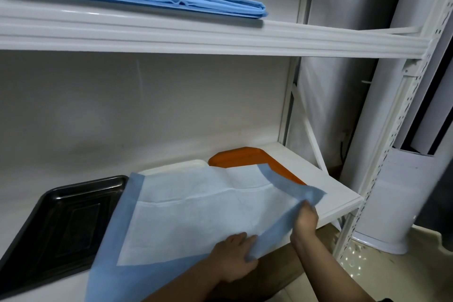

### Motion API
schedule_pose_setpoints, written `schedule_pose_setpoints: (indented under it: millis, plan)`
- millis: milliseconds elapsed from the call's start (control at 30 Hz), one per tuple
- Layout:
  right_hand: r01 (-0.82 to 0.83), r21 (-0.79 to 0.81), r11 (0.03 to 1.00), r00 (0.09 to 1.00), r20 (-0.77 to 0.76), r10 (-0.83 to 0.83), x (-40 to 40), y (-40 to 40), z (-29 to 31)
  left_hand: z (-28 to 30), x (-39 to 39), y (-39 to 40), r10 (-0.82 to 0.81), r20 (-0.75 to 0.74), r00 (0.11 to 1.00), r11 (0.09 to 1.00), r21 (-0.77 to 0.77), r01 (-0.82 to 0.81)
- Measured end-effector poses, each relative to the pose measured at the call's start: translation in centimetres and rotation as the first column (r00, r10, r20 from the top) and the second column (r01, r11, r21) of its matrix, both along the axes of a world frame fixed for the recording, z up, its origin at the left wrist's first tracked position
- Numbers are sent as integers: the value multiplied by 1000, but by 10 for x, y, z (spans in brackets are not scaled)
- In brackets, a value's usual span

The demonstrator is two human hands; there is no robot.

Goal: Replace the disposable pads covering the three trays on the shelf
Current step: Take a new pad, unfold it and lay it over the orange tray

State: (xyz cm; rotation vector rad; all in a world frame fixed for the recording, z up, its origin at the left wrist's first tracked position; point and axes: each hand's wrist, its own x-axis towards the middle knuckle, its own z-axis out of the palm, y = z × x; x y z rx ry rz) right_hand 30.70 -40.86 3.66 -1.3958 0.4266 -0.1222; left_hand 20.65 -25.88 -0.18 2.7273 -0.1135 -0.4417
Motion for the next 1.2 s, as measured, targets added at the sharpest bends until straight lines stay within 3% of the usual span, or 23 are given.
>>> schedule_pose_setpoints:
  millis: [67, 133, 167, 267, 367, 467, 567, 633, 767, 867, 933, 1067, 1200]
  plan:
    - [-37, -27, 999, 992, 117, 40, 1, 7, 14, 6, 2, -6, 85, -57, 995, 948, -302, -99]
    - [-88, -86, 992, 973, 205, 105, -2, 18, 28, 18, 5, -10, 247, -173, 953, 676, -674, -297]
    - [-148, -118, 982, 957, 234, 172, -5, 24, 32, 27, 8, -9, 317, -236, 918, 526, -762, -378]
    - [-334, -185, 924, 883, 281, 376, -16, 47, 38, 55, 17, 6, 406, -284, 869, 315, -849, -424]
    - [-404, -334, 851, 788, 346, 510, -32, 73, 42, 85, 24, 24, 471, -294, 832, 141, -906, -400]
    - [-421, -494, 761, 678, 386, 626, -52, 95, 47, 109, 29, 45, 494, -361, 791, -23, -915, -403]
    - [-340, -711, 616, 581, 356, 732, -62, 111, 42, 128, 27, 71, 474, -421, 774, -113, -900, -421]
    - [-265, -809, 524, 497, 351, 793, -67, 120, 38, 133, 22, 90, 463, -433, 773, -115, -894, -432]
    - [-121, -921, 371, 335, 314, 889, -80, 134, 31, 131, 9, 128, 491, -444, 749, -7, -862, -506]
    - [-6, -952, 307, 228, 297, 927, -91, 147, 17, 112, -4, 157, 642, -352, 681, 214, -770, -601]
    - [38, -967, 252, 191, 254, 948, -100, 152, 6, 97, -15, 174, 706, -291, 646, 293, -711, -640]
    - [71, -990, 124, 167, 134, 977, -120, 157, -25, 69, -41, 203, 779, -281, 560, 248, -683, -687]
    - [93, -989, 111, 116, 122, 986, -127, 160, -57, 44, -69, 228, 833, -263, 487, 218, -654, -725]
